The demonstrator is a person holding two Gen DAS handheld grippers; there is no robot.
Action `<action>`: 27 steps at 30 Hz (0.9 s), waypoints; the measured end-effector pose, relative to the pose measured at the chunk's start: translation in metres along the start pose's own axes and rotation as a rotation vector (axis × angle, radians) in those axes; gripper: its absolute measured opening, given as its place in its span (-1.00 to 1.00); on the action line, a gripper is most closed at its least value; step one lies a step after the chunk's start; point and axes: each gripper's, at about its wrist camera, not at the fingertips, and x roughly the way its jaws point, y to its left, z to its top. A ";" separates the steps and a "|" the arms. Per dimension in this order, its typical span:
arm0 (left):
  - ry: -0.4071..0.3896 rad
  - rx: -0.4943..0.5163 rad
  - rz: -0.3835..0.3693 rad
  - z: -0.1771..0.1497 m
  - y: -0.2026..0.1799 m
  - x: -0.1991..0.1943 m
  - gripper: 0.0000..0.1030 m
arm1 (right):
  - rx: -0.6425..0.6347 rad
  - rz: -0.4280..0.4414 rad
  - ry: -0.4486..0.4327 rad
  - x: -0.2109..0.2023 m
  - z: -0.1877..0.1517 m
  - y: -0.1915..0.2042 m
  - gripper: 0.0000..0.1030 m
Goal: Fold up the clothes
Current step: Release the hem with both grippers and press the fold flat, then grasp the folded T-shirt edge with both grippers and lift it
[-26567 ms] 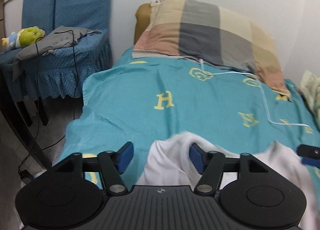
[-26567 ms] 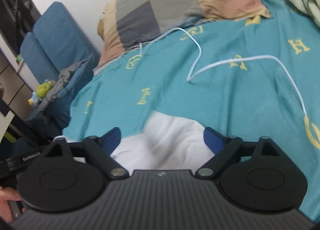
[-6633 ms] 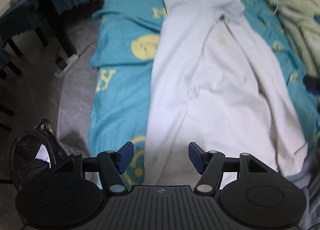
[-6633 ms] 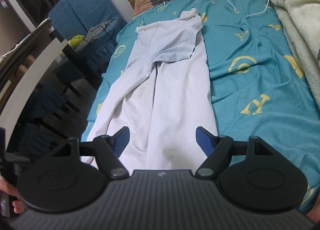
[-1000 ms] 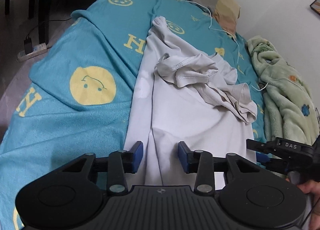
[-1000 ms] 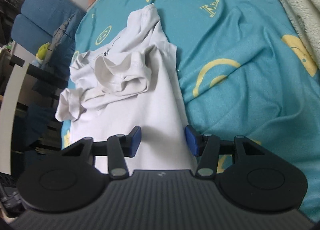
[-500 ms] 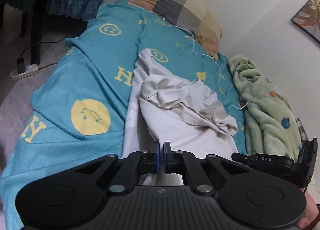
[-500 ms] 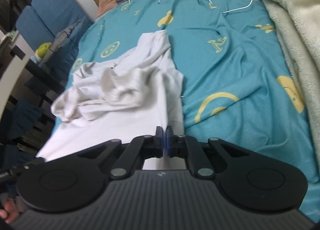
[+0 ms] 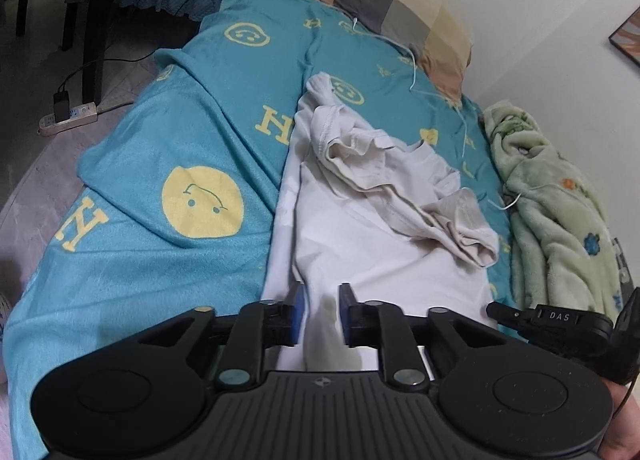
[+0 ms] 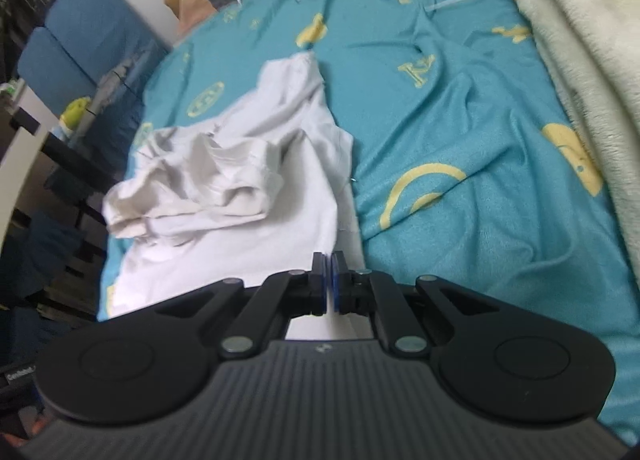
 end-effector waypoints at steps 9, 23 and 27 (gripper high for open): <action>0.045 -0.196 -0.057 -0.049 -0.001 -0.032 0.41 | 0.233 0.120 -0.033 -0.053 -0.033 -0.021 -0.84; 0.231 -0.506 -0.197 -0.078 0.029 0.024 0.60 | 0.649 0.288 0.208 -0.018 -0.098 -0.037 -0.03; 0.215 -0.522 -0.216 -0.077 0.028 0.030 0.60 | 0.709 0.276 0.224 -0.012 -0.108 -0.037 -0.03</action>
